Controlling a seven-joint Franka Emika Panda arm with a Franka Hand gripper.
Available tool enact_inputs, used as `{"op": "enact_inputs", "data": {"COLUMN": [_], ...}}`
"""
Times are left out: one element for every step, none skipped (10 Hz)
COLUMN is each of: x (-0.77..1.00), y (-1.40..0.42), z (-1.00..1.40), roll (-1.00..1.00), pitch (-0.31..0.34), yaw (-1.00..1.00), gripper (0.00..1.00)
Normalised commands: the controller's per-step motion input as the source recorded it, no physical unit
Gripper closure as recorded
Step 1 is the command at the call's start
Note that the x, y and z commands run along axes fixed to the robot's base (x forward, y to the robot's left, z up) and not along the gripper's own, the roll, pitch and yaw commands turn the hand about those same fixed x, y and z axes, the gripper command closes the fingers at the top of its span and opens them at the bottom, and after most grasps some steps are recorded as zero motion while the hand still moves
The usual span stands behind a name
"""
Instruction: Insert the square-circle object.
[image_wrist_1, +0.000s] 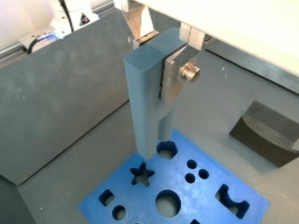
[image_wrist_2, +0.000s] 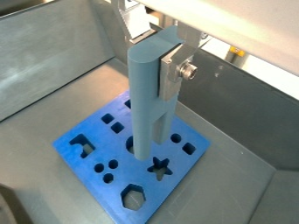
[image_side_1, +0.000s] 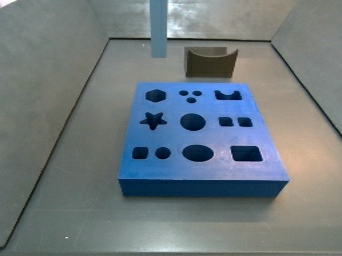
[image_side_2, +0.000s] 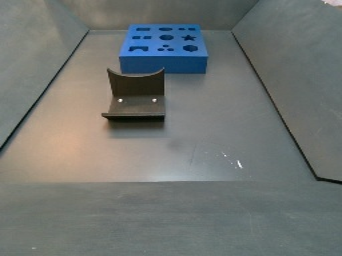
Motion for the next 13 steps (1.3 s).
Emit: {"op": "enact_inputs", "data": {"x": [0.0, 0.0, 0.0, 0.0, 0.0, 0.0, 0.0, 0.07, 0.07, 0.2, 0.15, 0.15, 0.21], "y": [-0.06, -0.07, -0.08, -0.11, -0.26, -0.27, -0.31, -0.44, -0.44, -0.45, -0.44, -0.43, -0.37], "z": [-0.25, -0.27, -0.27, -0.25, -0.26, -0.26, -0.24, -0.22, -0.23, -0.16, -0.15, -0.12, -0.07], "roll": [0.0, 0.0, 0.0, 0.0, 0.0, 0.0, 0.0, 0.03, 0.03, 0.0, 0.0, 0.0, 0.0], "pitch": [0.0, 0.0, 0.0, 0.0, -0.02, -0.019, 0.0, -0.01, -0.019, 0.0, 0.0, 0.0, 0.0], "yaw": [-1.0, -1.0, -1.0, -1.0, -0.92, -0.93, -0.92, -0.81, -0.81, -0.71, -0.75, -0.76, -0.74], "gripper": [1.0, 1.0, 1.0, 1.0, 1.0, 1.0, 1.0, 1.0, 1.0, 1.0, 1.0, 1.0, 1.0]}}
